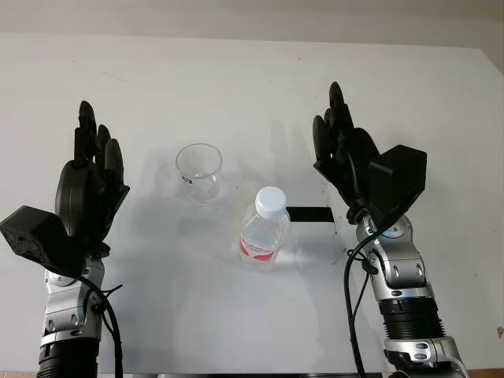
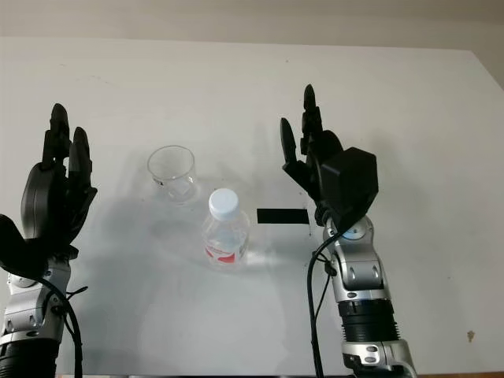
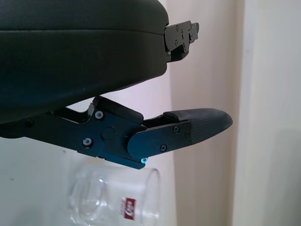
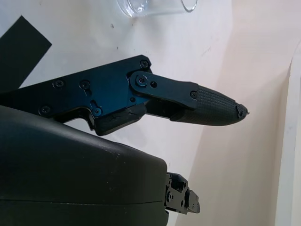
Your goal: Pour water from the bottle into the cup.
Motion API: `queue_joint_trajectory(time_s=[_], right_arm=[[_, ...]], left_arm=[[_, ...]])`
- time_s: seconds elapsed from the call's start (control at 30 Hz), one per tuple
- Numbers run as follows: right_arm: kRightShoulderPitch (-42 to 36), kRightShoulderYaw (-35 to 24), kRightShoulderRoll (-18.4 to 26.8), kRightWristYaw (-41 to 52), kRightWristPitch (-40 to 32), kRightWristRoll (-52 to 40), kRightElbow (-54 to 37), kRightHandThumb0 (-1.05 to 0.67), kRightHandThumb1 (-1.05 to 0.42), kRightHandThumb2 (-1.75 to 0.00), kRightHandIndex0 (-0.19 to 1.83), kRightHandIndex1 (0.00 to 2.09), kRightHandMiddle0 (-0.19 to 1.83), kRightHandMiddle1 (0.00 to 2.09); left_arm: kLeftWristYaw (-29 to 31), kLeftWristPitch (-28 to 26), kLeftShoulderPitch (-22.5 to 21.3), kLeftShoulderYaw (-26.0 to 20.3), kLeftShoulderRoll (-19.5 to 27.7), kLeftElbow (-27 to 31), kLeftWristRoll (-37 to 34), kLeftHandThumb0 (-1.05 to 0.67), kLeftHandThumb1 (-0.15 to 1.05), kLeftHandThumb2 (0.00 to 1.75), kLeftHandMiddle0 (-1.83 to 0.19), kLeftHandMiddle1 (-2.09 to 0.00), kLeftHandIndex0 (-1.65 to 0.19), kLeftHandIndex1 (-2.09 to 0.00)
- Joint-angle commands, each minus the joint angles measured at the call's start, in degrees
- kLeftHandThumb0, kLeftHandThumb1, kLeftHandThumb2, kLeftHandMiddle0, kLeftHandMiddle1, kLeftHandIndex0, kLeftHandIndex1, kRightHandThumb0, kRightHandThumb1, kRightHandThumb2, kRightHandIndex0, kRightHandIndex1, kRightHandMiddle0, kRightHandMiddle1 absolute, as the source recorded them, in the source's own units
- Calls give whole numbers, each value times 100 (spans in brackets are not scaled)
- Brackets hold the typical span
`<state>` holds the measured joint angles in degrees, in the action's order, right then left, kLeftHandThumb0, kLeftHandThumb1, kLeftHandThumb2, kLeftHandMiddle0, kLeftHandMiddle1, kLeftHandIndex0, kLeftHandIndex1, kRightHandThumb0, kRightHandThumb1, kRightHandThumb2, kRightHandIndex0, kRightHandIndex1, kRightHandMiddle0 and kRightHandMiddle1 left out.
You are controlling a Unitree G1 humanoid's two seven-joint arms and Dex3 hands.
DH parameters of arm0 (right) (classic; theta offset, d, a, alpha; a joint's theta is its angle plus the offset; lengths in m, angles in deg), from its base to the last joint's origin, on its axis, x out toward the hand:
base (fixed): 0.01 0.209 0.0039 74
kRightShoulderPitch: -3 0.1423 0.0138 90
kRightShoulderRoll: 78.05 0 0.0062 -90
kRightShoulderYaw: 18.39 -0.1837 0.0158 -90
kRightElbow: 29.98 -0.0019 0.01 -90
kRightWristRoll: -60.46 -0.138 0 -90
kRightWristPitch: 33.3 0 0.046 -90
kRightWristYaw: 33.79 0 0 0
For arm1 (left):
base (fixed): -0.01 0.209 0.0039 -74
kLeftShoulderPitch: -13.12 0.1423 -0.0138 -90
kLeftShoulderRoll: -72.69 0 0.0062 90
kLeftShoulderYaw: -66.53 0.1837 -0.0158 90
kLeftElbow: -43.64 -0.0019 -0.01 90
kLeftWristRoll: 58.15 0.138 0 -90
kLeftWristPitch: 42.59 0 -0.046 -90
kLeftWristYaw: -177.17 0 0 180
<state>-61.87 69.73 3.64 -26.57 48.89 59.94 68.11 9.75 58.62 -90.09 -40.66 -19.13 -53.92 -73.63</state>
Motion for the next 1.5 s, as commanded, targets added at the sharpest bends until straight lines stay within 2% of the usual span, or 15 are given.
queue_joint_trajectory(time_s=[0.0,0.17,0.27,0.4,0.6,0.83,0.97,1.17,1.3,1.37,1.4,1.47], right_arm=[[-11,45,25,64,39,-19,-107,-77,-105,-69,-19,0,-19,0],[-68,20,68,272,61,-139,-2,-73,-105,-68,-19,0,-19,0],[-75,2,304,747,396,-261,278,-73,-105,-61,-19,0,-19,0],[26,-145,573,1602,1050,-648,818,-75,-105,-41,-19,0,-19,0],[281,-569,952,3102,798,-1765,1325,-82,-105,-15,-19,0,-19,0],[498,-645,1407,3984,537,-2047,1542,-87,-101,-7,-19,0,-18,1],[520,-576,1503,4419,739,-2030,1698,-90,-98,-5,-5,8,1,11],[630,-289,1650,5156,722,-1929,1776,-84,-93,-4,-11,4,-8,6],[732,-76,1701,5466,333,-1932,1720,-84,-88,-3,-7,6,-4,8],[772,19,1682,5514,241,-1881,1729,-86,-85,-4,-2,9,-1,15],[798,74,1676,5566,203,-1859,1748,-87,-84,-5,1,11,-9,39],[862,195,1681,5737,176,-1806,1818,-86,-83,-5,7,16,-17,72]], left_arm=[[43,-80,163,-69,17,183,-125,-71,105,61,19,0,19,0],[68,-251,241,-68,18,258,-235,-69,105,61,19,0,19,0],[19,-358,221,-40,-1,223,-202,-69,105,60,19,0,19,0],[2,-392,198,-10,-12,165,-160,-72,105,57,19,0,19,0],[34,-377,179,3,-11,128,-166,-73,105,57,19,0,19,0],[9,-353,236,11,-6,228,-128,-74,105,56,19,0,19,0],[-15,-395,286,15,0,309,-112,-74,105,56,19,0,19,0],[-45,-420,308,9,3,356,-114,-74,105,56,19,0,19,0],[-36,-411,294,-2,14,329,-119,-74,105,55,19,0,19,0],[-18,-383,281,-5,26,292,-112,-74,105,55,19,0,19,0],[-13,-392,282,-7,29,291,-117,-74,105,55,19,0,19,0],[-13,-394,281,-15,33,289,-117,-74,105,55,19,0,19,0]])
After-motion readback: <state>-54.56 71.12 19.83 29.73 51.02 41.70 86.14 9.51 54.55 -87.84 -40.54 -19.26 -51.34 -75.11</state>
